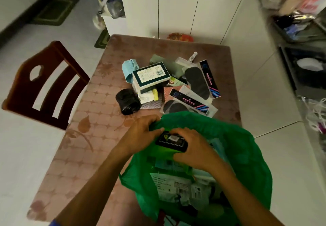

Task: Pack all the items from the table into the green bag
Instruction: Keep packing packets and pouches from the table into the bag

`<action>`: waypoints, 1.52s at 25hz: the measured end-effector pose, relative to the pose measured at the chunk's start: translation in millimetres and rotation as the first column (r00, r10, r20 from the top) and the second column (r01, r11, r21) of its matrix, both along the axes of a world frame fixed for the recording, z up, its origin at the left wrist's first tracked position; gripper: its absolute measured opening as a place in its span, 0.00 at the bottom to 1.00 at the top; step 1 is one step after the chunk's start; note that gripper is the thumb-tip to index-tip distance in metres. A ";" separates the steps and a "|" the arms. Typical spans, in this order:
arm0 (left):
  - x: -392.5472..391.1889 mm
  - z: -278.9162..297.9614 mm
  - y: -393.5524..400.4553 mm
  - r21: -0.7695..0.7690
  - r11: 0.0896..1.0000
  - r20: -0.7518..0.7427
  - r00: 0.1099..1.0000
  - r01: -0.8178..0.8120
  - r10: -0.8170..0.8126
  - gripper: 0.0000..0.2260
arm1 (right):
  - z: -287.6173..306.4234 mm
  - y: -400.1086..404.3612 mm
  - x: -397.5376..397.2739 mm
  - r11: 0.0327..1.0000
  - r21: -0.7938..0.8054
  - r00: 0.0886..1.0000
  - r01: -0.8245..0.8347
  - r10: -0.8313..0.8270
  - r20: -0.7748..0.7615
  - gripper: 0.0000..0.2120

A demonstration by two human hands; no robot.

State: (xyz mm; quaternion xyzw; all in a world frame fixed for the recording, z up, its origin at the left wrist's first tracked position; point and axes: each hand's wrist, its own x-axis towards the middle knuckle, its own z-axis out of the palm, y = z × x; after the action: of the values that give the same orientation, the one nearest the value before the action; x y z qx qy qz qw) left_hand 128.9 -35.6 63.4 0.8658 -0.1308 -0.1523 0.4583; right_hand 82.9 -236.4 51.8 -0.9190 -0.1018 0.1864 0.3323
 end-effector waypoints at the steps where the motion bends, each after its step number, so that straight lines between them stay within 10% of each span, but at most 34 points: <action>1: -0.4 -2.4 2.5 -0.033 0.997 -0.003 0.998 -0.066 0.066 0.08 | -1.4 1.2 0.6 0.999 -0.002 0.999 -0.038 0.038 0.016 0.31; 6: 2.4 7.3 10.4 -0.095 0.993 -0.024 0.997 0.076 -0.079 0.05 | -16.7 18.4 -10.9 0.967 0.169 0.981 -0.189 0.194 -0.014 0.23; 12: 13.9 -12.9 22.1 0.161 0.906 -0.308 0.892 0.391 -0.330 0.07 | 4.4 20.7 16.4 0.975 -0.075 0.974 -0.209 0.201 -0.105 0.14; 17: 30.2 -17.3 6.8 0.170 0.897 -0.251 0.899 0.407 -0.360 0.15 | 24.3 -17.0 90.9 0.938 0.154 0.944 0.309 -0.323 0.072 0.08; 20: 35.3 -18.8 -4.3 0.283 0.848 -0.138 0.894 0.448 -0.427 0.11 | -40.3 -31.1 151.9 0.922 -0.111 0.928 0.371 -0.365 0.067 0.14; 24: 25.7 -31.2 -8.0 0.276 0.932 -0.108 0.971 0.234 -0.212 0.05 | -117.8 -35.5 164.7 0.844 -0.524 0.941 0.115 -0.262 -0.215 0.46; 27: 21.2 -34.3 -5.2 0.279 0.951 -0.123 0.987 0.131 -0.100 0.08 | -131.7 -35.8 152.7 0.821 -0.562 0.971 0.101 -0.203 -0.122 0.35; 31: 25.8 -24.3 -29.7 0.466 0.873 -0.055 0.989 0.148 -0.139 0.12 | -66.6 -52.1 141.5 0.926 -0.124 0.931 0.357 -0.342 0.131 0.06; 34: 34.1 -24.4 -58.5 0.586 0.793 -0.034 0.983 0.167 -0.181 0.20 | 19.2 -70.5 89.2 0.792 0.420 0.801 0.444 -0.561 0.211 0.03; 38: 39.5 -28.8 -67.4 0.530 0.841 -0.008 0.992 0.109 -0.124 0.03 | 49.0 -88.7 -8.1 0.991 0.119 0.840 0.057 -0.112 0.531 0.10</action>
State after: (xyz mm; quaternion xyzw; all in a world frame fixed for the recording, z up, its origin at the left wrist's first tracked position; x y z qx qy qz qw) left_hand 168.4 -103.1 34.6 0.9509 -0.1421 -0.1986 0.1903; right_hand 74.8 -325.1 100.9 -0.9205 -0.1591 -0.0980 0.3431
